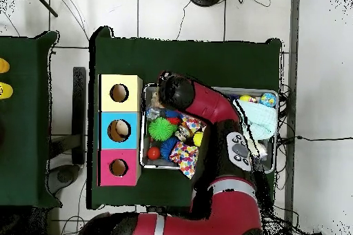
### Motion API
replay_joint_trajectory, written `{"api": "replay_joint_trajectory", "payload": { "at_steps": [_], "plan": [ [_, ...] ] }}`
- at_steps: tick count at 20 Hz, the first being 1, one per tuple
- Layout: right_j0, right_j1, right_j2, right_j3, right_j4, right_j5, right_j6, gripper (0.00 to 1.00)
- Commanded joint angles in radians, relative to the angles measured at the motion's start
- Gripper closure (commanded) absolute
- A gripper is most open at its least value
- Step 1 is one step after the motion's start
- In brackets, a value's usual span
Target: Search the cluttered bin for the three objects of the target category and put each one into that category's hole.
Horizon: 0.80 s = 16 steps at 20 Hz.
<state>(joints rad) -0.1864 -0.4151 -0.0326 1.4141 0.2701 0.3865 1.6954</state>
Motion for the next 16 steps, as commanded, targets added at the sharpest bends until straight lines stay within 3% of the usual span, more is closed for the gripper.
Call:
{"api": "replay_joint_trajectory", "payload": {
  "at_steps": [1,6,12,16],
  "plan": [
    [-0.023,0.016,0.089,0.086,0.025,0.190,0.139,0.00],
    [-0.037,-0.015,0.095,0.129,0.036,0.214,0.155,0.00],
    [-0.054,0.009,0.125,0.186,0.039,0.075,0.173,0.00],
    [-0.050,0.043,0.108,0.167,0.016,0.024,0.167,0.00]
  ]
}}
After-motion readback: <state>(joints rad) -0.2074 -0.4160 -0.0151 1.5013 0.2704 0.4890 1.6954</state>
